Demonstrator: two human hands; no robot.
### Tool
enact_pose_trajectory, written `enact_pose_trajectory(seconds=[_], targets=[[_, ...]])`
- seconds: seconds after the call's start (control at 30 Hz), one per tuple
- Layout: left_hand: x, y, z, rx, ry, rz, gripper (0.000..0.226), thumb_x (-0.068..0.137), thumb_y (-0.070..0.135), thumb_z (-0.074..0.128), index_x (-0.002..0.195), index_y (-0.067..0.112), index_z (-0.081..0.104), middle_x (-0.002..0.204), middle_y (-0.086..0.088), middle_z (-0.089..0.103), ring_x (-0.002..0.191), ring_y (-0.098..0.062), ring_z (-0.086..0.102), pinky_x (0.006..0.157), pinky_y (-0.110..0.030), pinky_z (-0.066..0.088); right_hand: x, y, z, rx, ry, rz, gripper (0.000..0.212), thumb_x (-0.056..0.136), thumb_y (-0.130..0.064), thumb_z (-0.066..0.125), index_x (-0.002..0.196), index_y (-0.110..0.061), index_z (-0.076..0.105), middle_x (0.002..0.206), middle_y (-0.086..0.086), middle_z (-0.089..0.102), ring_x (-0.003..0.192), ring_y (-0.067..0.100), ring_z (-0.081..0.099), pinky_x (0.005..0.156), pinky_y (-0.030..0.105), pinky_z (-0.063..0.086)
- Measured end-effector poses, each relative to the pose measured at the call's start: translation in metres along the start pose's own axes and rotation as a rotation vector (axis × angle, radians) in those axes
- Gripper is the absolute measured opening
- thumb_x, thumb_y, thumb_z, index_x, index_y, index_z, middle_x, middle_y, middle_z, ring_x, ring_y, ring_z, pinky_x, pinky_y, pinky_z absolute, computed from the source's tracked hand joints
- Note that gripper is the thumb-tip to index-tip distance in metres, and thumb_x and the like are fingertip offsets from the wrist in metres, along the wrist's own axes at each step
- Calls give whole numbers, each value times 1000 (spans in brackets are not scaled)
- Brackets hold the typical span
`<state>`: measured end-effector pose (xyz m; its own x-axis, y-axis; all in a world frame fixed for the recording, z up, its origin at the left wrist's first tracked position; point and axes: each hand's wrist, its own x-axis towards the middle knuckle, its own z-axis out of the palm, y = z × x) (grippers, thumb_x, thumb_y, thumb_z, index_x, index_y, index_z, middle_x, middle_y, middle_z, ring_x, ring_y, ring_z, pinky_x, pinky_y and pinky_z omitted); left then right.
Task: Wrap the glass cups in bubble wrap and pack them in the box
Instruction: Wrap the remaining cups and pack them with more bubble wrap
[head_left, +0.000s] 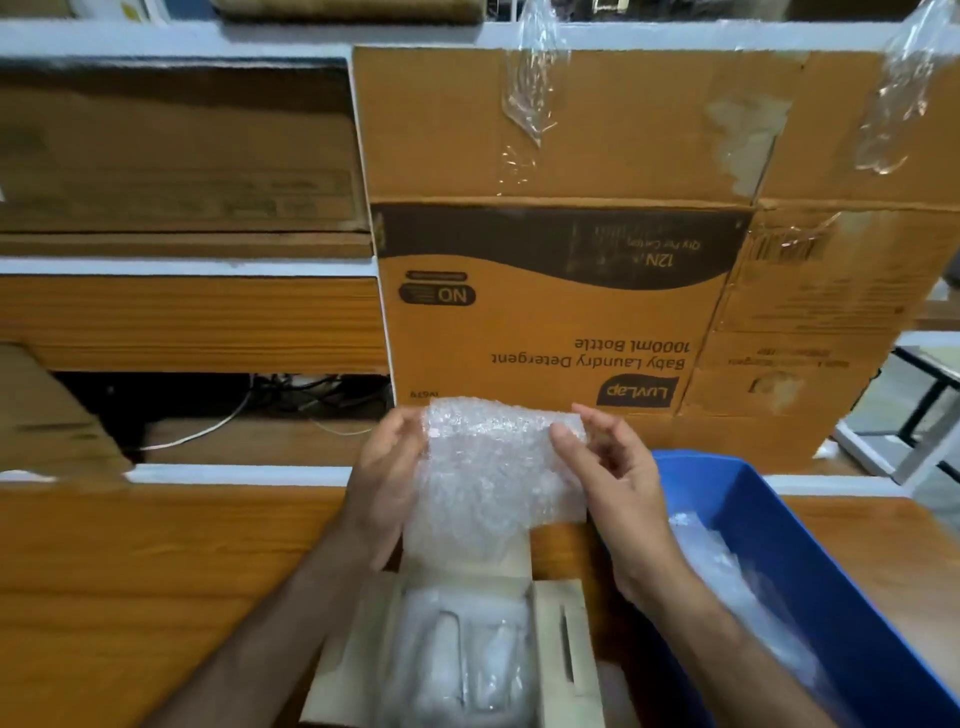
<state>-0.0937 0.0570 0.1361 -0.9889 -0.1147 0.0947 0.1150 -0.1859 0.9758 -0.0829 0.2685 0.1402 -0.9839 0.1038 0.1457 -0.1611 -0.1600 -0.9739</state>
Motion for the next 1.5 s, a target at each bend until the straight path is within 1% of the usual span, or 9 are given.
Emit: enact_pose_trajectory(seconds=[0.1, 0.23, 0.4, 0.57, 0.83, 0.93, 1.07, 1.17, 1.5], targets=[[0, 7, -12, 40, 56, 51, 27, 95, 47, 59, 103, 23, 64, 90, -19, 56, 79, -34, 48, 66, -52, 41, -3, 9, 14, 44, 23, 105, 38, 81, -52, 81, 101, -20, 73, 99, 9, 71, 95, 24, 70, 89, 36, 57], [-3, 10, -25, 17, 68, 37, 21, 101, 45, 56, 104, 26, 63, 103, -21, 63, 91, -43, 58, 81, -58, 49, -3, 14, 29, 2, -219, 254, 41, 89, -47, 74, 62, -24, 53, 75, 0, 61, 80, 7, 61, 96, 35, 55], [-3, 12, -36, -129, -30, -89, 28, 103, 18, 54, 128, 8, 60, 121, -19, 71, 104, -33, 71, 78, -40, 61, -5, 26, 31, -110, -233, 192, 31, 89, -45, 77, 78, -17, 71, 114, 5, 77, 112, 10, 67, 115, 49, 44], [-4, 13, -39, -240, -116, -173, 44, 95, 19, 55, 137, 4, 58, 130, -23, 67, 110, -35, 70, 82, -41, 62, -7, 23, 33, 107, -320, 253, 87, 69, -84, 68, 140, -34, 54, 137, -11, 65, 129, 7, 59, 116, 43, 39], [-7, 14, -39, -229, -204, -301, 73, 105, 61, 26, 140, 5, 58, 133, -26, 65, 124, -40, 64, 103, -51, 49, -4, 25, 33, 68, -457, 275, 14, 92, -21, 78, 106, -20, 78, 110, 10, 78, 104, 24, 71, 93, 39, 51], [-13, 9, -50, -148, -311, -285, 93, 93, 82, 21, 146, 12, 52, 137, -21, 64, 130, -36, 61, 110, -54, 42, 0, 27, 28, 54, -429, 228, 28, 96, -11, 70, 77, -30, 77, 91, -2, 75, 85, 10, 69, 77, 26, 52], [-23, -2, -51, 271, -274, -143, 55, 90, 33, 78, 135, 10, 58, 115, -9, 77, 105, -29, 73, 91, -49, 59, 5, 24, 22, 27, -411, 227, 18, 101, -8, 59, 97, -13, 76, 99, 8, 76, 87, 15, 70, 80, 29, 55], [-26, 1, -45, 225, -214, -85, 29, 93, 12, 70, 122, 14, 65, 98, -7, 79, 83, -22, 74, 66, -35, 62, 5, 25, 19, -59, -344, 134, 20, 103, -5, 55, 95, -1, 73, 87, 11, 74, 81, 15, 67, 82, 33, 56], [-32, -10, -45, 97, -216, -121, 45, 106, -1, 41, 91, 19, 78, 102, -1, 75, 89, -23, 74, 72, -43, 63, -7, 36, 9, -92, -287, -114, 39, 90, 3, 52, 79, -25, 76, 99, -3, 70, 73, 25, 48, 56, 25, 41]])
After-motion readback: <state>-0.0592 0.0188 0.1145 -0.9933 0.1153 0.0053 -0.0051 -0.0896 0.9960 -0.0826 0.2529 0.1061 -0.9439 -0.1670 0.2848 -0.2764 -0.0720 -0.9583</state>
